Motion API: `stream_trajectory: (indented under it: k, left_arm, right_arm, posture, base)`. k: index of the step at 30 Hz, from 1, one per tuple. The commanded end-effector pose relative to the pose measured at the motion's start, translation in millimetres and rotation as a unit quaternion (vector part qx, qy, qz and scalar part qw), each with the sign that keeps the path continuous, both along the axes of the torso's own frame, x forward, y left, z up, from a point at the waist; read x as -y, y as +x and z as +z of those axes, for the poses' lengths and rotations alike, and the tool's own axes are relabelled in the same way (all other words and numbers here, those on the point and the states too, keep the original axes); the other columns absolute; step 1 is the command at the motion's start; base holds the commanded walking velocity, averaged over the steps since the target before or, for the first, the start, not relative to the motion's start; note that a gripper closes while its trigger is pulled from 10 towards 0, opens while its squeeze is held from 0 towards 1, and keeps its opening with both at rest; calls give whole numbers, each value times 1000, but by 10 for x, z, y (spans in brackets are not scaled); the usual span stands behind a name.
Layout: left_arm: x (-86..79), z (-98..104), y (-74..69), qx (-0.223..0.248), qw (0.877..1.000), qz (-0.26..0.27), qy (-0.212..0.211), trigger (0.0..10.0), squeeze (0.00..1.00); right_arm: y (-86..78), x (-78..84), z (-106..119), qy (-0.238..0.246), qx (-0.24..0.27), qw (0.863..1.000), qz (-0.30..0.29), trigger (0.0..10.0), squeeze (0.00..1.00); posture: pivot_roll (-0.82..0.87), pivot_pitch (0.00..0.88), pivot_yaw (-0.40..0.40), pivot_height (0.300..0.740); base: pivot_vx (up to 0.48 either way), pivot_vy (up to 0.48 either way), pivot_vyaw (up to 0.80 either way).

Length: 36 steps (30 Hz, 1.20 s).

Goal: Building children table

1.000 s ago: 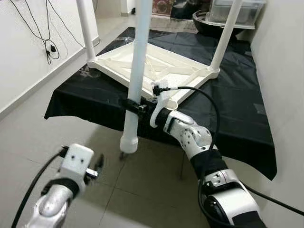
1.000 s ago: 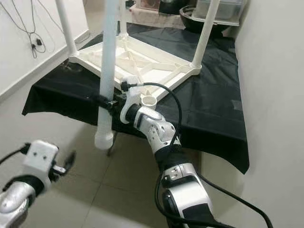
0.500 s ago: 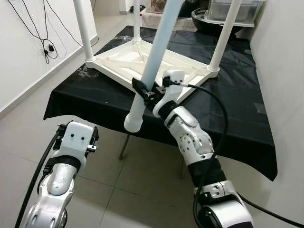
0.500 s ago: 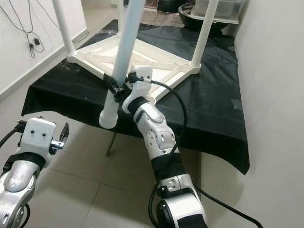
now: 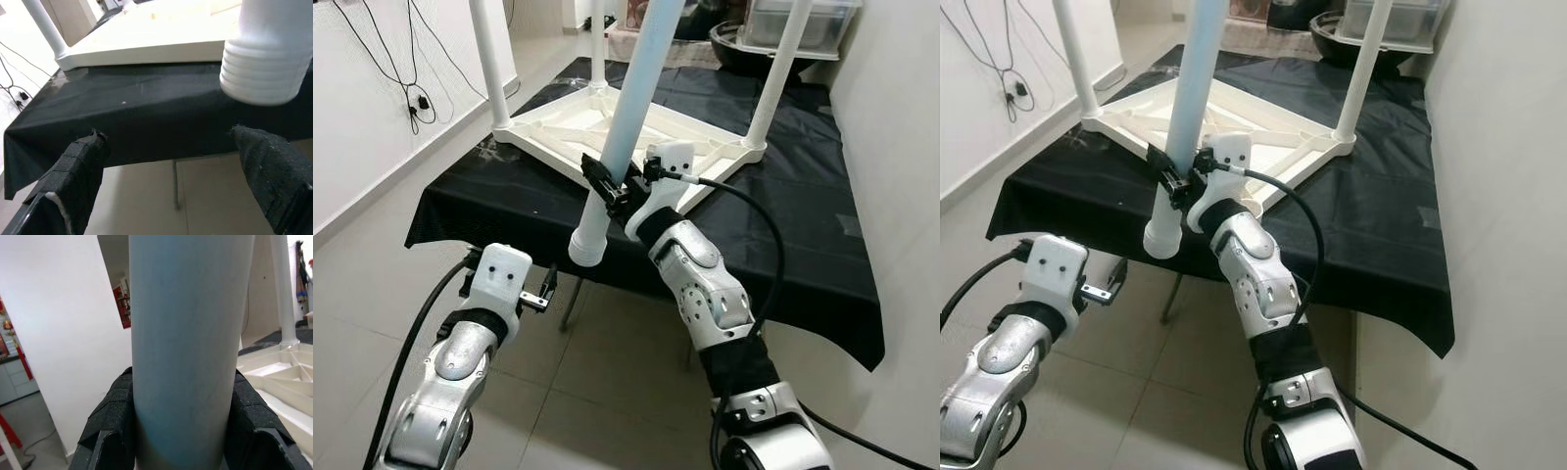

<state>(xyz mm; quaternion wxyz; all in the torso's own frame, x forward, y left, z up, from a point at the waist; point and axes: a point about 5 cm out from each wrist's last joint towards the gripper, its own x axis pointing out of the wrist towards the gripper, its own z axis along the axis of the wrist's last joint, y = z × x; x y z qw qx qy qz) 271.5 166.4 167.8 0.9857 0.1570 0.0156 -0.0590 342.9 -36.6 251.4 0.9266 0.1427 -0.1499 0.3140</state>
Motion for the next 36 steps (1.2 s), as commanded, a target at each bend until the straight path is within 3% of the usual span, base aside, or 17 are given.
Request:
stream_trajectory:
  k: [1, 7, 9, 15, 21, 36]
  left_arm:
    - [-18, -19, 26, 0, 1000, -6, 17, 10000, 0]
    - [85, -20, 53, -4, 996, -86, -14, 10000, 0]
    - [134, 30, 18, -3, 990, -134, -34, 10000, 0]
    - [131, 52, 3, -2, 989, -140, -36, 10000, 0]
    - [39, -44, -36, -20, 990, -135, -32, 10000, 0]
    - [-6, -72, -1, -21, 990, -134, -34, 10000, 0]
  right_arm:
    - [-66, -81, 3, 8, 6, 1000, 10, 0, 0]
    - [-135, -123, -20, -2, 16, 999, 29, 0, 0]
    - [-186, -158, -45, -1, 16, 998, 64, 0, 0]
    - [-200, -161, -61, -6, 18, 997, 75, 0, 0]
    - [-297, -181, -96, -2, 11, 989, 146, 0, 0]
    - [-390, -222, -81, 0, 12, 985, 173, 0, 0]
  posture:
    - [47, 56, -10, 740]
    - [38, 48, -8, 740]
    - [38, 48, -8, 740]
    - [38, 48, -8, 740]
    - [42, 52, -9, 740]
    - [35, 62, -7, 740]
  base:
    - [0, 0, 0]
    - [0, 0, 0]
    - [0, 0, 0]
    - [0, 0, 0]
    - [0, 0, 0]
    - [0, 0, 0]
